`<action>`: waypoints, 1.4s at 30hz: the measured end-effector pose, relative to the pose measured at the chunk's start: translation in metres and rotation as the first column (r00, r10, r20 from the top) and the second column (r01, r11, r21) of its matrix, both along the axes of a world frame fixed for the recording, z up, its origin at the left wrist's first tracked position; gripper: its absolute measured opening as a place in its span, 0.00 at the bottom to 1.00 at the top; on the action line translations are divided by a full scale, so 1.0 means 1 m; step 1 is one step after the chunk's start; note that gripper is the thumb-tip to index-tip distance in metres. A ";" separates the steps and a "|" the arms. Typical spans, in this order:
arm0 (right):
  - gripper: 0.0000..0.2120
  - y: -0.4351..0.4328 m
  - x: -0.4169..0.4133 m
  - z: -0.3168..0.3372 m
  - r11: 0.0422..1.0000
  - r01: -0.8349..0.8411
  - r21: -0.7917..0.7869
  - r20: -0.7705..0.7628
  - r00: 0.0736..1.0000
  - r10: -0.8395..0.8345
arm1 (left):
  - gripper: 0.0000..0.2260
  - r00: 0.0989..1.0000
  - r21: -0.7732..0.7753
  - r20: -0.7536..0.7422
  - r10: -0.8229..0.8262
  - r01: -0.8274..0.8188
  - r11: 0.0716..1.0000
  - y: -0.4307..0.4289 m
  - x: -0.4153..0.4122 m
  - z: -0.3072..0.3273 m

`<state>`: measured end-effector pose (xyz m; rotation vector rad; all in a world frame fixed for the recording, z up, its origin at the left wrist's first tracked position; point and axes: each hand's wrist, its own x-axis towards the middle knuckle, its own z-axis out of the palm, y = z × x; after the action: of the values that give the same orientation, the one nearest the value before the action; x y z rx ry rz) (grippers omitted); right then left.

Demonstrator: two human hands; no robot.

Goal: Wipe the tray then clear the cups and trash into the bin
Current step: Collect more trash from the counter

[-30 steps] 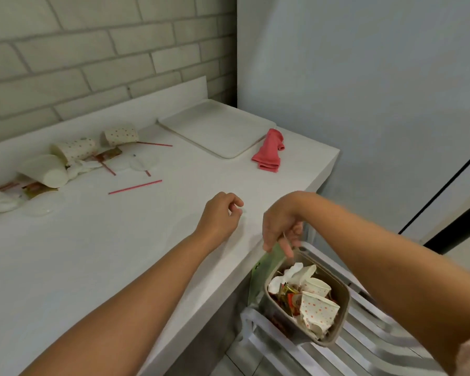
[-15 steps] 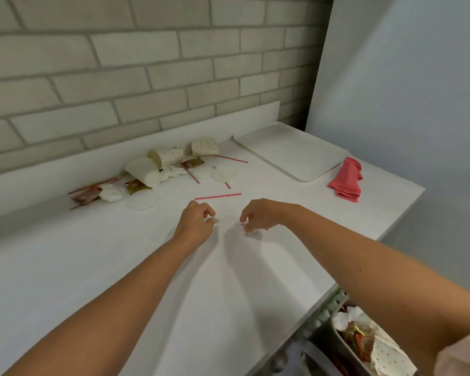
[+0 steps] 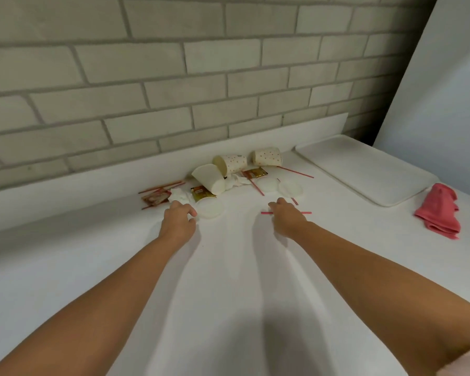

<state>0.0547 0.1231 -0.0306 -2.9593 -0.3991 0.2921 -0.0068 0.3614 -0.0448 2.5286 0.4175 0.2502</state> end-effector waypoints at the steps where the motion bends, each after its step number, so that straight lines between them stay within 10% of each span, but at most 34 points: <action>1: 0.23 0.003 0.002 -0.002 1.000 0.002 -0.021 -0.001 1.000 -0.002 | 0.07 1.000 0.011 0.001 0.010 -0.010 1.000 0.007 0.004 0.001; 25: 0.21 0.133 0.026 -0.006 0.918 -0.356 0.174 0.115 0.933 0.340 | 0.21 0.959 0.270 -0.270 0.084 -0.009 0.963 0.099 0.104 -0.004; 42: 0.24 0.186 0.028 -0.009 0.854 -0.503 0.136 0.276 0.847 0.455 | 0.17 0.987 0.377 -0.134 0.091 -0.034 0.926 0.109 0.102 -0.024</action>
<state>0.0829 0.3091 -0.0392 -2.6508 -1.1387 -0.0545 0.0951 0.4702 -0.0684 2.9244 0.5553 0.1773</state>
